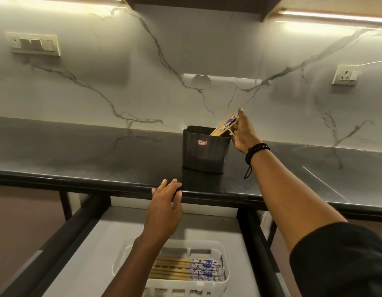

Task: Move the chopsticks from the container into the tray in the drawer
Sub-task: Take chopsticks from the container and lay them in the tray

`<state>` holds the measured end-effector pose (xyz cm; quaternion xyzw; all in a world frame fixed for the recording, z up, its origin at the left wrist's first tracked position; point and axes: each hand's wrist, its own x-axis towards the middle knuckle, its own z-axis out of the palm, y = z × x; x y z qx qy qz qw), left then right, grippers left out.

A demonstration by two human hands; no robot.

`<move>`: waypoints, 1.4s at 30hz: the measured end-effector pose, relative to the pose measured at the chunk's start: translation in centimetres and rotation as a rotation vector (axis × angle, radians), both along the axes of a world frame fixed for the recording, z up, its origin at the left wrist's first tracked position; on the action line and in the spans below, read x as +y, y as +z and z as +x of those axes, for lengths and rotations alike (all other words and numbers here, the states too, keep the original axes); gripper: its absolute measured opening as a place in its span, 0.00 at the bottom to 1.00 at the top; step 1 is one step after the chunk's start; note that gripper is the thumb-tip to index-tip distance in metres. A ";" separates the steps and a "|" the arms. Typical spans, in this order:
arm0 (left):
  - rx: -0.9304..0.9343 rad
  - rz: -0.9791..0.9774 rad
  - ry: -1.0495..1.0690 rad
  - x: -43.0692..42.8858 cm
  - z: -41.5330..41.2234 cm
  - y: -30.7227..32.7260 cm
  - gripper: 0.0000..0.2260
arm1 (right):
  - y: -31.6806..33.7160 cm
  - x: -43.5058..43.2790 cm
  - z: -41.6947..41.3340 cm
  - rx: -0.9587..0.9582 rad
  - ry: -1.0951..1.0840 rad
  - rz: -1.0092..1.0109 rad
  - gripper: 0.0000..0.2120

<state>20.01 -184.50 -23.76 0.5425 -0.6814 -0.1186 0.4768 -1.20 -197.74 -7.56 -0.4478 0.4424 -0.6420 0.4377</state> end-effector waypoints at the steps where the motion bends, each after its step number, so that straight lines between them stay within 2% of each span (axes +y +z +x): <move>1: 0.002 0.001 0.001 0.0 0.0 0.0 0.15 | 0.1 0.2 0.1 0.009 0.009 -0.018 0.31; 4: 0.002 0.008 0.000 0.1 0.0 0.1 0.15 | 0.3 0.9 0.0 0.095 -0.008 -0.061 0.24; 7: -0.004 0.019 -0.008 0.2 0.0 0.1 0.16 | 0.1 0.9 -0.5 0.292 -0.054 -0.101 0.14; 10: -0.011 0.030 -0.010 0.4 0.0 0.2 0.16 | -0.3 0.9 -0.8 0.388 -0.106 -0.135 0.17; 13: -0.009 0.030 -0.018 0.4 0.0 0.3 0.16 | -0.4 1.3 -0.9 0.349 -0.160 -0.145 0.18; 21: -0.009 0.026 -0.027 0.9 0.0 0.5 0.17 | -0.3 2.8 -1.4 0.248 -0.115 -0.163 0.18; 28: -0.005 0.050 -0.024 1.3 -0.1 0.8 0.17 | 0.4 3.9 -2.3 0.301 -0.100 -0.148 0.14; 36: -0.037 0.040 -0.022 0.8 -0.1 0.4 0.17 | 1.7 5.4 -4.4 0.336 -0.030 -0.130 0.16; 42: -0.060 0.053 -0.032 0.6 0.1 0.4 0.18 | 1.5 6.0 -4.7 0.457 -0.004 -0.229 0.13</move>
